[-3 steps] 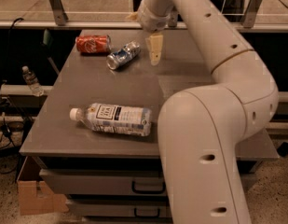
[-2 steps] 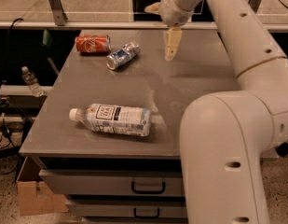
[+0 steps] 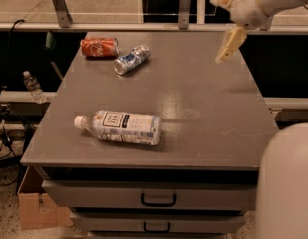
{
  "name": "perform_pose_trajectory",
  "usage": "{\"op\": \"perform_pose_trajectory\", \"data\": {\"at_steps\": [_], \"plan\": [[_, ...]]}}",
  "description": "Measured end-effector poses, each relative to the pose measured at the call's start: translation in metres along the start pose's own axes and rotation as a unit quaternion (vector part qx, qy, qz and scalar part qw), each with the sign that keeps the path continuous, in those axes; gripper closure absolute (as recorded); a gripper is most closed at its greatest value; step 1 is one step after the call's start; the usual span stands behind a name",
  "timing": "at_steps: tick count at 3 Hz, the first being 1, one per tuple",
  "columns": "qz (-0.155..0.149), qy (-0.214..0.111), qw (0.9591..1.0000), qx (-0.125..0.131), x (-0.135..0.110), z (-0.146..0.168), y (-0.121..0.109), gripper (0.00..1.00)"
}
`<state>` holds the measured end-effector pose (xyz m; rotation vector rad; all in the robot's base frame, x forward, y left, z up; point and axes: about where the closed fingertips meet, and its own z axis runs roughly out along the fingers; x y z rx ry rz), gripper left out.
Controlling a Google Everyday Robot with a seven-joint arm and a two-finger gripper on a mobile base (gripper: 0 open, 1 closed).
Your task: Move redbull can near coke can
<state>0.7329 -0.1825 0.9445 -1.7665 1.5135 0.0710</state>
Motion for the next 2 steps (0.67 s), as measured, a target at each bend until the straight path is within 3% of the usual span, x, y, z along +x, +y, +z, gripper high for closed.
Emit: {"op": "perform_pose_trajectory", "data": {"at_steps": [1,2], "plan": [[0.015,0.002,0.9998,0.010,0.0180,-0.0171,0.0058,0.00],[0.015,0.002,0.9998,0.010,0.0180,-0.0169,0.0058,0.00]]}}
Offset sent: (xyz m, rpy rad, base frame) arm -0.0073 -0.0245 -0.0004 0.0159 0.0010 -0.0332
